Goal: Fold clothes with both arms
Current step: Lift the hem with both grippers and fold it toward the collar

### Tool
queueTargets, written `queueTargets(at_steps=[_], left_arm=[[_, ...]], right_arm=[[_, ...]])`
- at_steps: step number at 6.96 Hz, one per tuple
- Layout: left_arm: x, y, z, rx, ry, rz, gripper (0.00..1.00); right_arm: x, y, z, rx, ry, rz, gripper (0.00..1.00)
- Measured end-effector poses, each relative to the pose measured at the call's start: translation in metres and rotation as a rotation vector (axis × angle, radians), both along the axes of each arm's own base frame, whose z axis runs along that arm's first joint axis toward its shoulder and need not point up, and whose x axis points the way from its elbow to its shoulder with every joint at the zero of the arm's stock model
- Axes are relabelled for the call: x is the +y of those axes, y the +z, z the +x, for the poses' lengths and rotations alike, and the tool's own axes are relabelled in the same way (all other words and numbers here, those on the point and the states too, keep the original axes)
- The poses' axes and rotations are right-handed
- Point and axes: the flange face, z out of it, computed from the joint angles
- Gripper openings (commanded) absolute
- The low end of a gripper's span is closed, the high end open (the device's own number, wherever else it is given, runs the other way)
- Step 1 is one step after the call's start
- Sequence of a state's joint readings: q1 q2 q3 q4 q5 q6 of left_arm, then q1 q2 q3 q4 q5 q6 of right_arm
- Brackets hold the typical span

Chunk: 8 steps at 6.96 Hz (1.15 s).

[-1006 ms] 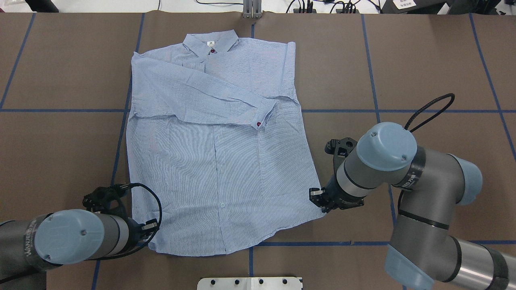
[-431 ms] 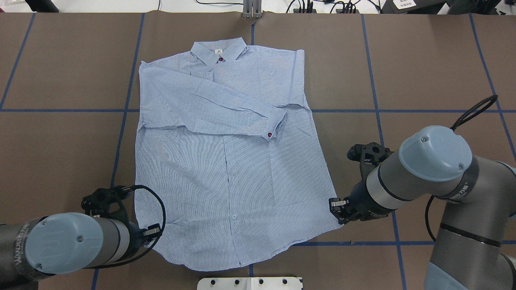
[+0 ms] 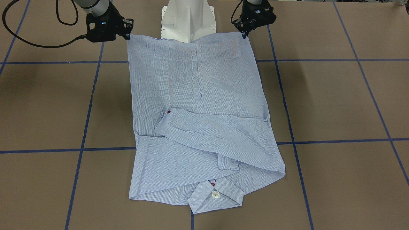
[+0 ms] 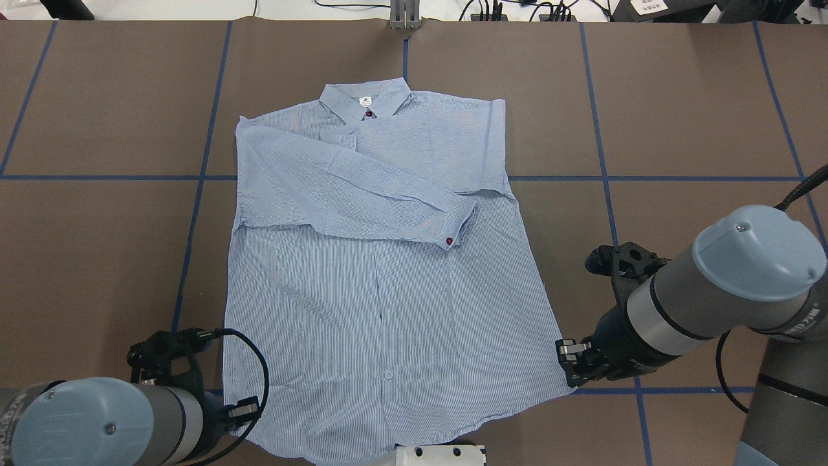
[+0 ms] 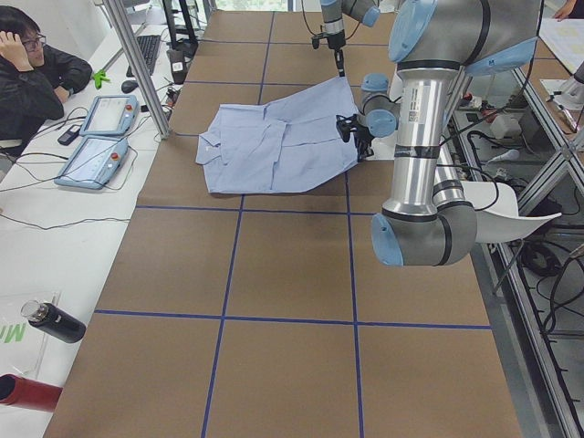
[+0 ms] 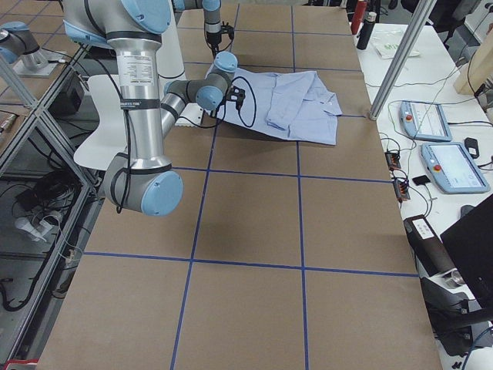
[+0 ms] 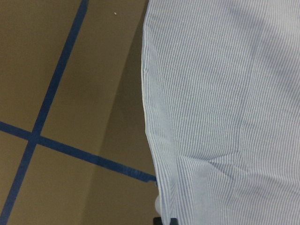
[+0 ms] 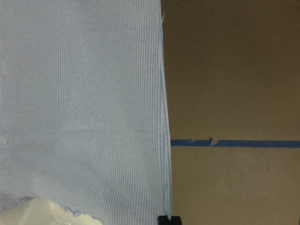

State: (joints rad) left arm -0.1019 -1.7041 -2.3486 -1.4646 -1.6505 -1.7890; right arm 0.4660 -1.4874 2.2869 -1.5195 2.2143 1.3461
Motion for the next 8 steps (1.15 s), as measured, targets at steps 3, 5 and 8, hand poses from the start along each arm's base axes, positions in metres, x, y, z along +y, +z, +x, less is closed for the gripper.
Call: queueTargets(at_steps=[3, 5, 8], left_arm=[[0.014, -0.018, -0.010, 0.034, 0.034, -0.010, 0.00], [-0.028, -0.031, -0.027, 0.042, -0.027, -0.019, 0.00], [-0.112, -0.039, -0.045, -0.001, -0.082, 0.062, 0.00]], right_arm=[[0.005, 0.000, 0.006, -0.013, -0.031, -0.027, 0.00], [-0.041, -0.002, -0.001, -0.016, 0.047, -0.027, 0.00], [-0.143, -0.011, 0.026, -0.043, 0.193, -0.039, 0.00]])
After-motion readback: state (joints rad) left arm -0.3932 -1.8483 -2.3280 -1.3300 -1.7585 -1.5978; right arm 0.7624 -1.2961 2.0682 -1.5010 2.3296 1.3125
